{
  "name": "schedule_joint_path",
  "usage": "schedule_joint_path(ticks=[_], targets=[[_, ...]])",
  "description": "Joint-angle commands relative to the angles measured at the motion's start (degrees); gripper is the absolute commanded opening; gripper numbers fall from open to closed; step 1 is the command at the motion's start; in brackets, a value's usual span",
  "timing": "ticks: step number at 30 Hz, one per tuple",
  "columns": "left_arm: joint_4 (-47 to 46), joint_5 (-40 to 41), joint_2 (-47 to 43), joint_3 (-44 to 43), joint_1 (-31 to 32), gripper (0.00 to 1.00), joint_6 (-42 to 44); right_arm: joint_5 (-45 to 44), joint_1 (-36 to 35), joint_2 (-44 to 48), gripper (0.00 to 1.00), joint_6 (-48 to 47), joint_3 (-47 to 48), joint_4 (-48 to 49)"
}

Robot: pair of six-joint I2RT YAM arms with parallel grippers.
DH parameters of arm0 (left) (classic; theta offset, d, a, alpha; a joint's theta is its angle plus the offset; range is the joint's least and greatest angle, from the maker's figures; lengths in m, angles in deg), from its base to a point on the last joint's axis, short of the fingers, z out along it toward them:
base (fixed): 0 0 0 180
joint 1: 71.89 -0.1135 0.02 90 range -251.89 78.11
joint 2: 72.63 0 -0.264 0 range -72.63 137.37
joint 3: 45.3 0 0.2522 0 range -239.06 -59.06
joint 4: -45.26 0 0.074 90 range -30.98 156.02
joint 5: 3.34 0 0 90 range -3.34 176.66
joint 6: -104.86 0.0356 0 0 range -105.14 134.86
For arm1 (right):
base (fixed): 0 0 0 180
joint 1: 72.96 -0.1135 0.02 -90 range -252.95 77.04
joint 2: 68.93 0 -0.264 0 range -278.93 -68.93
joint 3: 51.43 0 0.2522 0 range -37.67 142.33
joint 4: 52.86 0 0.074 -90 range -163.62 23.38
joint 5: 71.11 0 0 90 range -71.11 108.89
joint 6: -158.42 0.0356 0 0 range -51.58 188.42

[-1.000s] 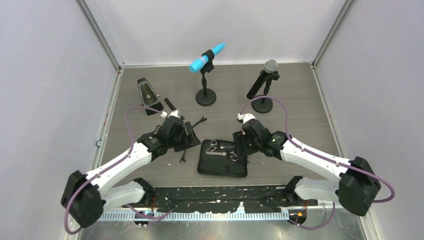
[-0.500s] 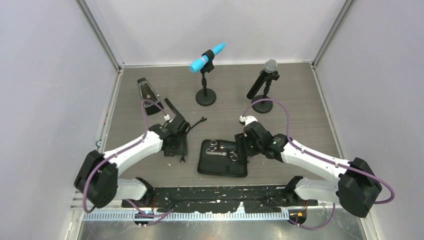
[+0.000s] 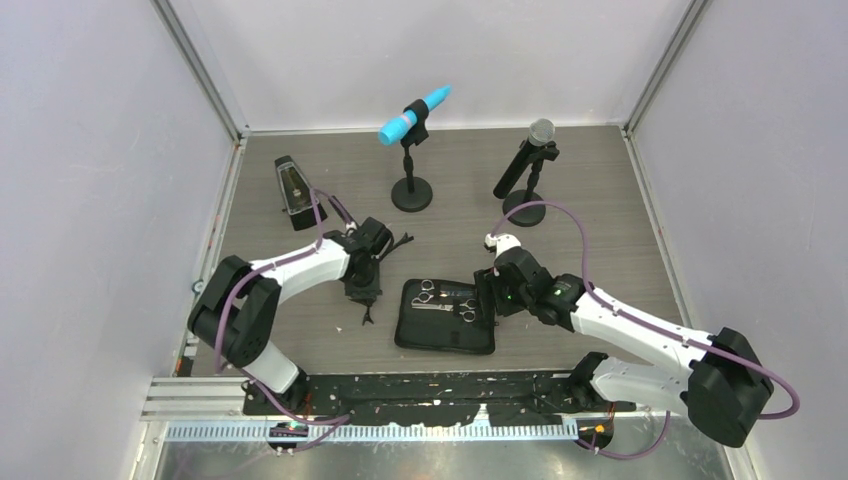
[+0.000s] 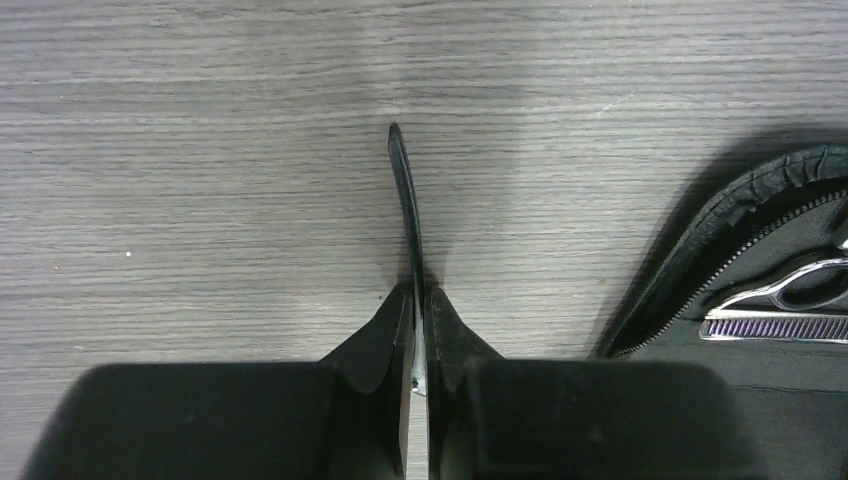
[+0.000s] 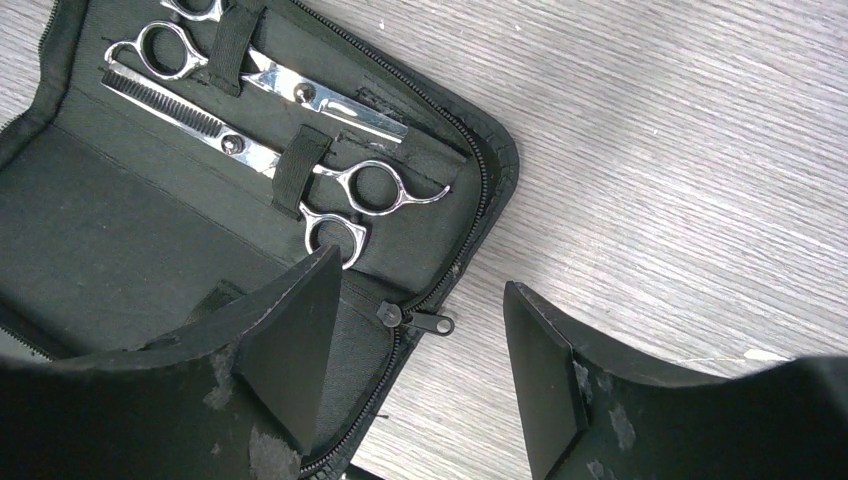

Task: Sort the hair-cutting tools
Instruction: Pick up the haircut tool at the center of the board.

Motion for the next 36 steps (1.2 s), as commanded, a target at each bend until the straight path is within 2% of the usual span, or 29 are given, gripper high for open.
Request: schedule_joint_path(ticks=[1,2,8,10,17,23,32,36], targets=[[-2.21,-2.47,0.40,-0.98,-0.21,0.03,0.14,0.14,0.14,1.77,0.68,-0.18,-0.09,3.16],[-2.33,-3.09,-0.45,-0.75,-0.23,0.00,-0.25,0.88,0.04,2.13,0.68,-0.78,-0.09,4.15],[-2.82,-5.40,-11.14,-0.08,-0.21,0.00,-4.32,3.59,-4.85,3.55,0.67,-4.56,0.70,12.83],[-2.85,-6.24,-15.05,-0.37,-0.29,0.00,-6.16,3.65,-8.52,2.32,0.67,-6.07,1.89,16.19],[-8.99,-11.95,-26.15,1.49,-0.32,0.00,-13.57,2.89,-14.76,-5.20,0.67,-6.48,8.43,23.37],[-15.50,-16.30,-29.95,3.78,-0.32,0.01,-18.99,-1.38,-19.73,-8.48,0.67,-5.57,8.78,33.52],[-22.82,-17.70,-34.23,7.93,-0.30,0.02,-23.00,-1.59,-19.91,-13.23,0.67,-0.64,9.54,40.99],[-24.64,-17.72,-35.40,9.36,-0.37,0.03,-23.82,-2.96,-19.91,-13.98,0.63,1.20,9.24,43.21]])
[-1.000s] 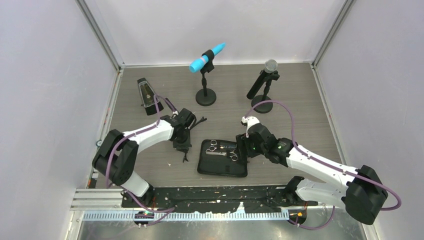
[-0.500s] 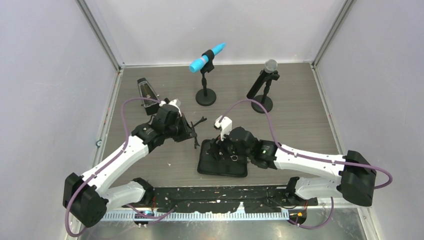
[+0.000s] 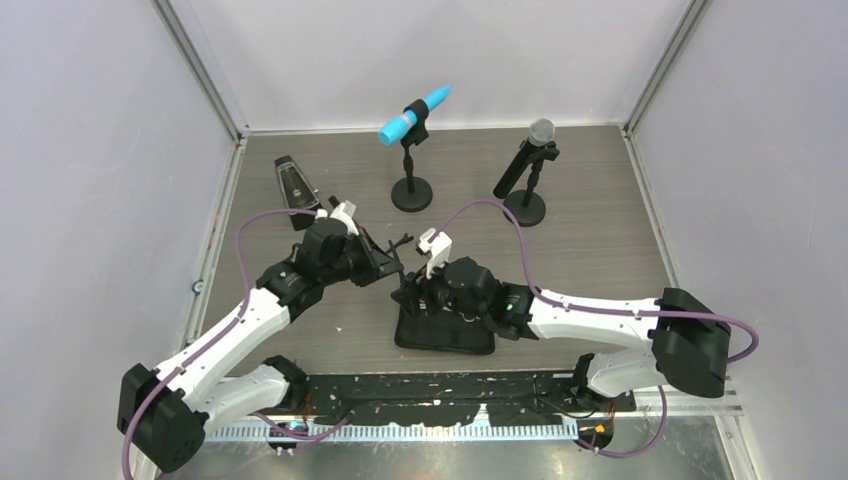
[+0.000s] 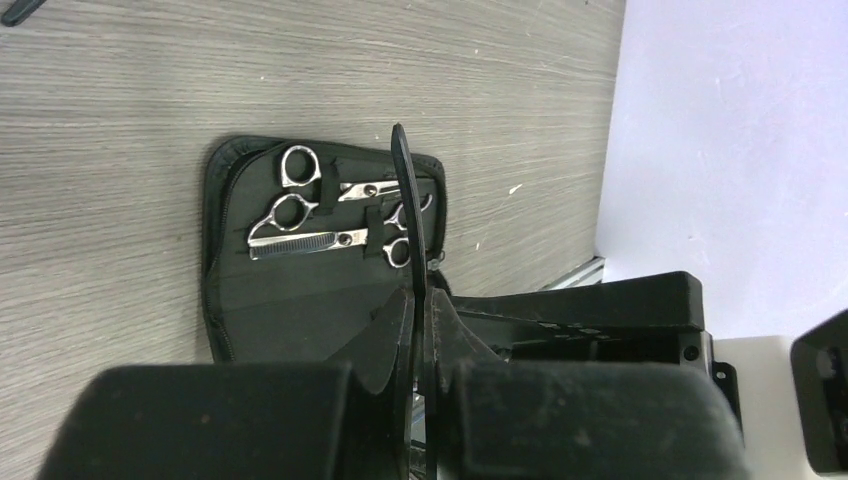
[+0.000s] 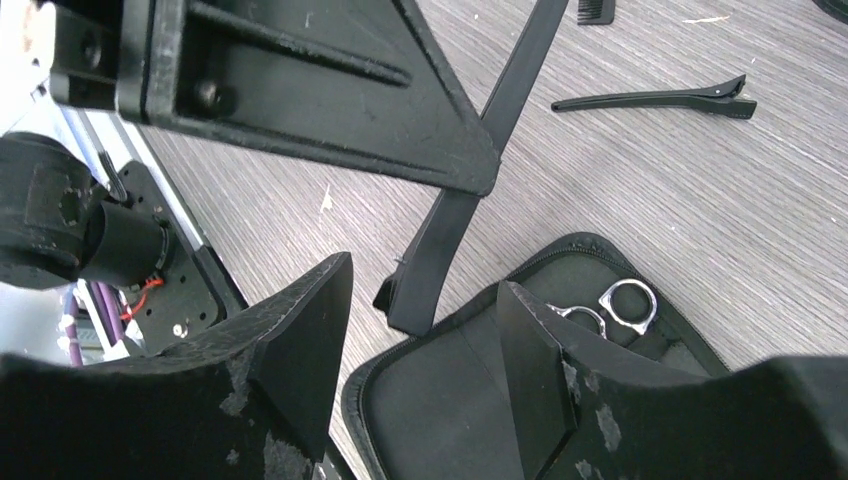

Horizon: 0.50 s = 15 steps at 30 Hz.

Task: Sort the hair-cutting tools
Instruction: Pick up the haircut tool at the center of the board.

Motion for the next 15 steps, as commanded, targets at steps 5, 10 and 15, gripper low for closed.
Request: schedule_joint_path(ticks=[5,10,15], targets=[[-8.29,-1.57,-3.01,3.02,-0.20,0.06,-2.80,-2.76,-0.09,-0.57,0.44,3.79,1.52,8.85],[-7.90,-0.87,-4.57,3.73,-0.21,0.18,-2.24,-2.72,-0.07,-0.30,0.10,4.15,0.89,9.40],[-3.74,1.99,-7.46,2.90,-0.19,0.34,0.85,-3.73,-0.05,1.77,0.05,3.96,-0.26,8.89]])
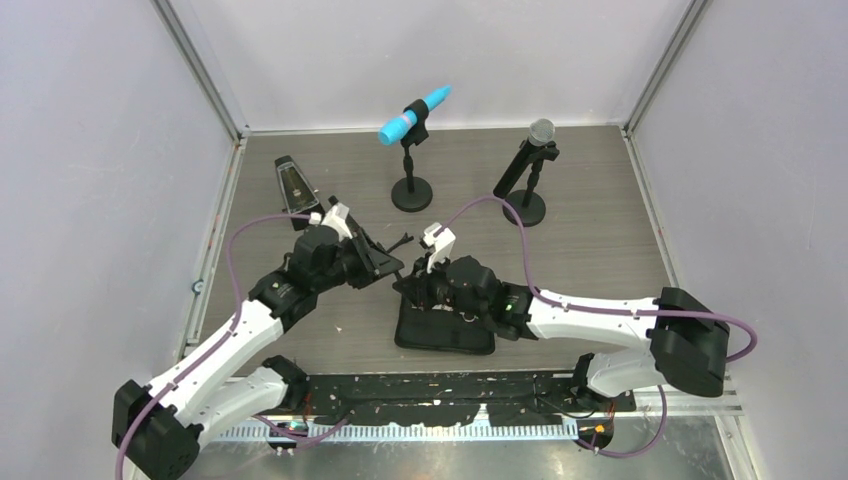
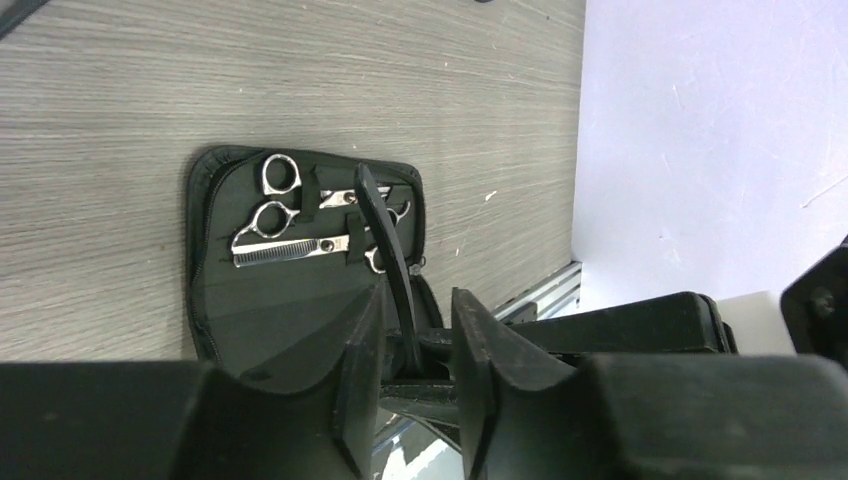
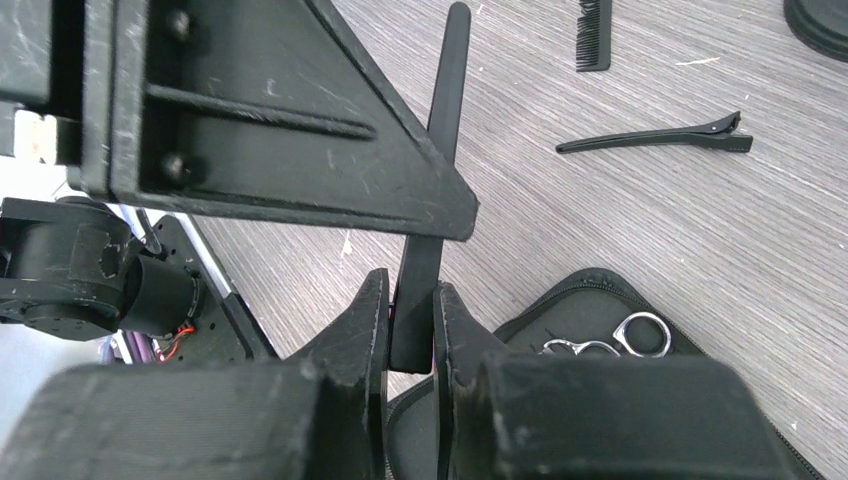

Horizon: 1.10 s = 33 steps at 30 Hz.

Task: Sort the hair-cutting tools
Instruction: Pick up the haircut tool at the center of the board.

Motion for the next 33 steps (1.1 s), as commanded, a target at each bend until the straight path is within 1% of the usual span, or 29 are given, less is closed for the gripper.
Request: schedule_joint_path(ticks=[1,3,4,5,6,7,8,11,12,13,14,15,17,19,21,23,28,33], targets=[[1.77,2.96,-3.48,-1.26,-0.01,0.37,3.65,-1.72,-0.25,2.83,0.05,0.27,-0.21,3.06],[5.33,4.18,-5.00,-2.37,-0.08,0.46,6.14,-2.53,-0.24,3.94,0.05,-0.47,-0.45,1.97],[6.26,4.66,-5.72,-2.82,-0.13,0.51,7.01,-3.34,-0.24,4.90,0.05,-0.71,-0.67,1.06],[7.39,4.75,-6.36,-2.98,-0.12,0.60,7.54,-3.71,-0.24,5.35,0.05,-0.96,-0.87,0.66],[7.76,4.38,-7.64,-2.18,-0.12,0.72,7.75,-4.52,-0.20,6.42,0.05,-1.47,-1.37,-0.25],[6.91,3.57,-8.72,-0.86,-0.12,0.90,8.19,-4.96,-0.17,7.03,0.05,-1.96,-1.66,-0.83],[4.99,2.65,-10.03,1.40,-0.12,0.98,8.46,-5.86,-0.16,8.18,0.05,-2.15,-2.18,-1.97],[-3.49,-0.99,-13.73,9.23,-0.23,1.00,7.24,-7.70,0.12,10.90,0.05,-3.24,-3.49,-4.27],[-4.41,-1.11,-14.47,10.52,-0.21,0.98,7.53,-8.74,0.22,12.28,0.05,-3.46,-4.07,-5.73],[-2.26,-0.17,-14.62,10.26,-0.21,0.92,8.95,-9.36,0.30,13.80,0.05,-3.99,-4.41,-7.45],[2.17,1.38,-14.13,8.55,-0.22,0.88,11.08,-10.54,0.42,14.59,0.05,-4.14,-4.98,-8.30],[7.51,2.89,-13.08,6.58,-0.17,0.87,13.09,-11.09,0.49,16.26,0.05,-4.47,-5.35,-9.94],[15.35,5.81,-9.97,3.40,-0.14,0.86,16.14,-13.31,0.61,18.77,0.05,-4.76,-7.10,-12.14],[18.80,5.96,-6.35,1.65,-0.12,0.86,17.14,-14.92,0.89,21.08,0.05,-4.80,-8.66,-14.53],[18.44,4.09,-1.55,1.18,0.32,0.83,17.06,-16.41,1.23,23.22,0.05,-4.81,-10.16,-16.12],[17.66,2.73,3.05,0.16,1.78,0.82,16.72,-17.53,1.60,24.94,0.05,-4.79,-11.10,-18.42],[20.11,3.35,14.43,-3.45,6.35,0.80,15.89,-19.08,1.90,29.36,0.05,-5.05,-12.32,-23.05],[19.02,0.40,22.44,-3.80,8.73,0.76,13.38,-20.17,2.11,32.11,0.05,-5.67,-13.32,-25.13]])
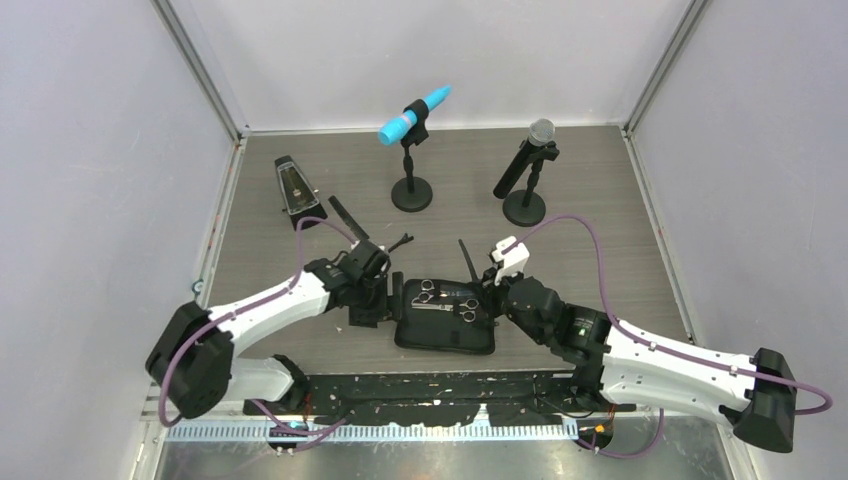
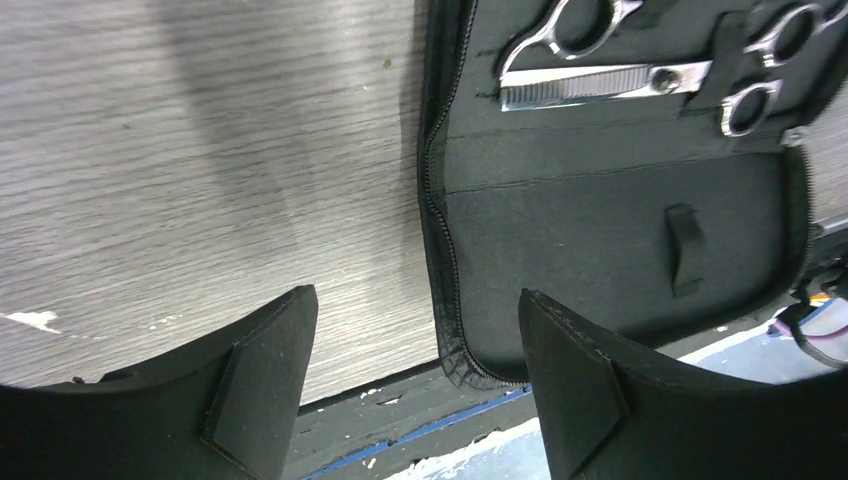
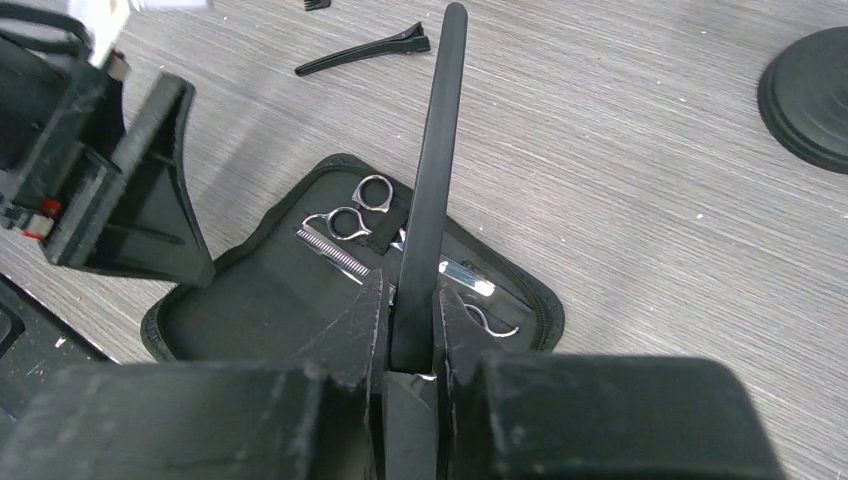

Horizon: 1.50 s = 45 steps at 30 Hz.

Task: Sort the hair-cutting tools
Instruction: Pick up the haircut tool at the center of the board, then move the hairdressing tool bag to the center of the board.

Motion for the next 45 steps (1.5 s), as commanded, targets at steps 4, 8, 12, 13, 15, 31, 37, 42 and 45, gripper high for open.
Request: schedule_joint_path(ticks=[4,8,12,13,15,31,37,42,45], targets=[[-0.01,-4.04,8.16,-1.72,2.32,0.67,-2.45,-3.51,0.60,2.87,0.05,-1.41,-0.71,-1.63],[-0.74,-5.52,12.02,-2.55,2.42,0.50,-2.46,-2.81,0.69,2.94,0.05,-1.95,-0.67,-1.64],[-1.57,-2.76,13.90,-4.31,2.30,0.22,-2.18,-1.82,0.69,2.89,0.05,-3.23,0.08,-3.03],[-1.36,-0.56,14.13,-5.22,2.29,0.16,-1.82,-1.57,0.69,2.82,0.05,-3.52,0.49,-3.35],[-0.37,3.97,15.15,-7.84,1.65,0.09,-1.10,-0.64,0.69,2.66,0.05,-4.63,1.23,-4.28],[-2.08,15.07,18.03,-15.07,-5.71,0.44,6.29,21.72,0.70,-8.57,0.05,-3.63,7.03,-12.85],[3.07,17.29,9.74,-14.42,-4.74,0.72,5.49,27.77,0.69,-14.25,0.05,-2.09,6.67,-13.75],[7.52,17.33,6.14,-15.98,0.34,0.64,3.31,31.32,0.69,-18.55,0.05,-1.71,6.40,-13.57],[5.79,12.60,6.59,-15.60,2.33,0.54,1.19,32.26,0.67,-21.54,0.05,-1.36,6.01,-12.77]])
